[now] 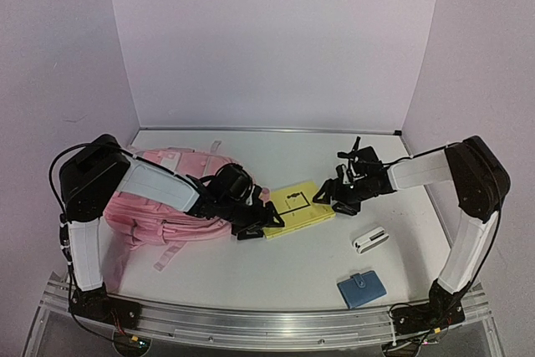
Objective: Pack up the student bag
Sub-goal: Pick up the book from the center of the board.
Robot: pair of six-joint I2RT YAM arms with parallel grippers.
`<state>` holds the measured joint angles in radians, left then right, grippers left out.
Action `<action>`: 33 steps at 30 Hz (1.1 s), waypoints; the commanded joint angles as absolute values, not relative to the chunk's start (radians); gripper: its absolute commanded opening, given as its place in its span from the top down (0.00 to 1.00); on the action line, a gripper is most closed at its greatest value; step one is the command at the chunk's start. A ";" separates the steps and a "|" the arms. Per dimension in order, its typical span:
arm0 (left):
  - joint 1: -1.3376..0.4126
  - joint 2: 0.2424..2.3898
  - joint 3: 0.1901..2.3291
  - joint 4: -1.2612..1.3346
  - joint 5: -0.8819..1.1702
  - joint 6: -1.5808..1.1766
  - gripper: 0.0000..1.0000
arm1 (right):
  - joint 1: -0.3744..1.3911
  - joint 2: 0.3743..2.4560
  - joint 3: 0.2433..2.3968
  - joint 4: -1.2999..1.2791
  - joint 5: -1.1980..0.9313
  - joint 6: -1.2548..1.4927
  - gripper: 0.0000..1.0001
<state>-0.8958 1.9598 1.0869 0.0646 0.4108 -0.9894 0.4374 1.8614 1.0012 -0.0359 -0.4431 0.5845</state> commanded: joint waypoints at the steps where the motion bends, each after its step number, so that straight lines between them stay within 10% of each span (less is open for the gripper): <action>1: -0.877 2.016 1.174 0.006 0.308 -0.945 0.21 | 0.443 1.818 0.964 -0.012 -0.473 0.601 0.26; 33: -0.963 1.893 1.417 -0.005 0.245 -0.791 0.21 | 0.470 1.648 0.727 0.146 -0.549 0.752 0.41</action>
